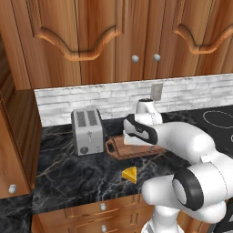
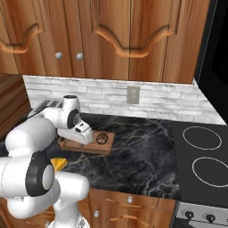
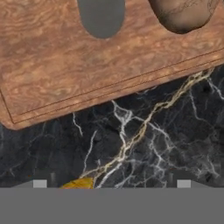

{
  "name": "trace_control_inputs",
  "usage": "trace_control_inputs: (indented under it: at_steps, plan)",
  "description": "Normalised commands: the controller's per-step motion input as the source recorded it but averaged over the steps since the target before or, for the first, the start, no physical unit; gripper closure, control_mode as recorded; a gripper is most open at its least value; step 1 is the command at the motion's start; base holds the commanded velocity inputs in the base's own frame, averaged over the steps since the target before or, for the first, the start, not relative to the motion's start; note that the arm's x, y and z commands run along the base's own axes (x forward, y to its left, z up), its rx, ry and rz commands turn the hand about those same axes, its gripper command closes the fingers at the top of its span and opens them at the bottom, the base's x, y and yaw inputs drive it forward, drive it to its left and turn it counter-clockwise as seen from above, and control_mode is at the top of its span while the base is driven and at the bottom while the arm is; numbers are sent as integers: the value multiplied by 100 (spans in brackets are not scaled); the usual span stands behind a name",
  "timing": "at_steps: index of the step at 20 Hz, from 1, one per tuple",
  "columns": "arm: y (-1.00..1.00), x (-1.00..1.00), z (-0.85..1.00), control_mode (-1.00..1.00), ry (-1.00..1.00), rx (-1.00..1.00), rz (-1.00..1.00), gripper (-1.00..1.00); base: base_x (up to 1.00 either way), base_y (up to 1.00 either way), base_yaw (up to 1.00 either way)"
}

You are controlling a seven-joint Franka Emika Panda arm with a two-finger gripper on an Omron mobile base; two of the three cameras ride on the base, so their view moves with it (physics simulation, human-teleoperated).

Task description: Retrieve the reheated potato from the microwave, then place the potato, cheese, and condiment on the cutting board.

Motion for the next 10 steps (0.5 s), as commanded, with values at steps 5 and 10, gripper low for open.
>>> trace_control_inputs:
  at_steps: [5,10]
  plan:
    - [22,-45,1,-100,9,0,16,-100,0,0,0]
    - [25,-32,0,-100,9,-2,16,-100,0,0,0]
